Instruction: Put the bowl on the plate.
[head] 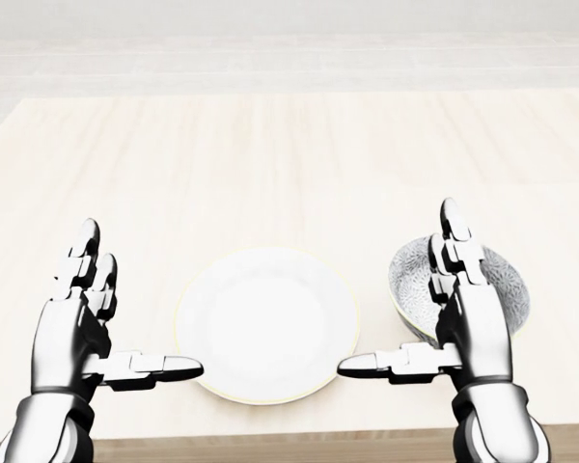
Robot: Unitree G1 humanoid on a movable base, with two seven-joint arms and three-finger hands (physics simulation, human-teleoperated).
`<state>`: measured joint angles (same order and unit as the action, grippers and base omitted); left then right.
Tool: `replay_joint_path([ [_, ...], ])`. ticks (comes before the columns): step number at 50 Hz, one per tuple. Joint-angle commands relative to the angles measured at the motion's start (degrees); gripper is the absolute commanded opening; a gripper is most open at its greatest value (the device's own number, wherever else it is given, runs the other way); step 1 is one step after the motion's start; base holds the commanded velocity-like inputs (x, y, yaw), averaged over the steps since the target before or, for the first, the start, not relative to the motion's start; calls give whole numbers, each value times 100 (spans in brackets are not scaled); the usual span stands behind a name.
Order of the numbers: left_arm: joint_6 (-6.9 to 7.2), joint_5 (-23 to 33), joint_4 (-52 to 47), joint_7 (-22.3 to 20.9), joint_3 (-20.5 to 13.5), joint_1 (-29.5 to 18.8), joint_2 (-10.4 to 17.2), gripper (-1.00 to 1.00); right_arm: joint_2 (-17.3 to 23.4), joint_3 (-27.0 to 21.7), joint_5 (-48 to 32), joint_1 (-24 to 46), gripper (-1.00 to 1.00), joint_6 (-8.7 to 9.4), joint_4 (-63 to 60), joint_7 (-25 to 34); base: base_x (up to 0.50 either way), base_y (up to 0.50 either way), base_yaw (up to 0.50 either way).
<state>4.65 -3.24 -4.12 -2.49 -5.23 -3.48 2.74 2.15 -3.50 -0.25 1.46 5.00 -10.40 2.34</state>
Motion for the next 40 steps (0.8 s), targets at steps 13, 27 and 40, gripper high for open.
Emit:
replay_joint_path([
  [13, -23, 18, 248, -39, -31, -142, 51, 100, 15, -48, -36, -30, 100, 0, -154, 135, 0, 11, 0],
  [27, 35, 16, 56, -239, -10, -26, 65, 100, 36, -124, -17, -108, 100, 0, -356, 165, 0, 0, 0],
  [40, 35, 105, -166, -350, -91, 12, 134, 100, 128, -235, -302, -187, 100, 0, -934, 183, 0, 0, 0],
])
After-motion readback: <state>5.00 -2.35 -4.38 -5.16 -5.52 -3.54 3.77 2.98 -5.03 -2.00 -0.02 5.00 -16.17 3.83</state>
